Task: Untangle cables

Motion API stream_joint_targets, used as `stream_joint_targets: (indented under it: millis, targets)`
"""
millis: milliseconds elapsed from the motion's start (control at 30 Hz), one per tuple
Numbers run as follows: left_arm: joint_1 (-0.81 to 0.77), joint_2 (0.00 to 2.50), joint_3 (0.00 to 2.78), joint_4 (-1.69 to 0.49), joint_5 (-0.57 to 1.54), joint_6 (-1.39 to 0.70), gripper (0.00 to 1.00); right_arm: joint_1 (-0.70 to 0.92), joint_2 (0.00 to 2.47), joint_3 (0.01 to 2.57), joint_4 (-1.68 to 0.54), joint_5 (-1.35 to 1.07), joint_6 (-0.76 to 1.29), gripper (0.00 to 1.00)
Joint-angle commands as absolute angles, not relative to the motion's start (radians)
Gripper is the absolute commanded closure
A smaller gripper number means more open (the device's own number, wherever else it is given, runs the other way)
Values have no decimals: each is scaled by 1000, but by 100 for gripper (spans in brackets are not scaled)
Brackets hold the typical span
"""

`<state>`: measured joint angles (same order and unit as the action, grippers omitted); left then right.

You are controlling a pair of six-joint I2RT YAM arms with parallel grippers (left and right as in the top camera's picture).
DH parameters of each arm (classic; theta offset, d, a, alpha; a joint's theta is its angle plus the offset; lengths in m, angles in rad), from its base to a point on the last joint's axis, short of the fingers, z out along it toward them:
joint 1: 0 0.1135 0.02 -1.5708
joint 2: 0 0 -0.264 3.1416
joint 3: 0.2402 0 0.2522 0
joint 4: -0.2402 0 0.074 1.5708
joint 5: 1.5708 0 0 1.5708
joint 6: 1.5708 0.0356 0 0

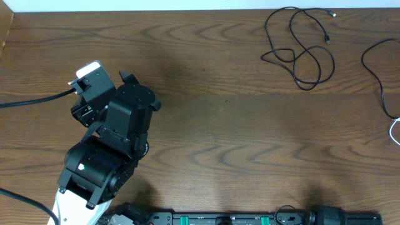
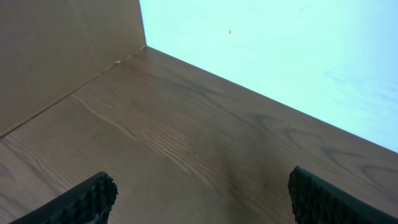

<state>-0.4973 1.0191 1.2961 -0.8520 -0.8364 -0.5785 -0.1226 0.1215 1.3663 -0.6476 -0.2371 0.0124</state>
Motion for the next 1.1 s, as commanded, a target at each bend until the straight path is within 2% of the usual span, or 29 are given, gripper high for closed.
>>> stream_joint_targets:
  millis: [0, 433, 633, 867, 1067]
  targets:
    - [-492, 1020, 1293, -852, -872, -573, 11, -126, 47, 1361, -647, -254, 29, 1]
    - [-492, 1021, 1293, -852, -872, -573, 10, -104, 7, 1480, -634, -254, 6, 1]
    - [-492, 1019, 1293, -852, -872, -573, 10, -84, 7, 1493, -532, -253, 7, 1]
    - [-492, 968, 1293, -852, -872, -573, 10, -101, 9, 1315, -268, -252, 7, 1]
    - [-474, 866, 1293, -852, -872, -573, 10, -104, 12, 1085, -269, -253, 117, 1]
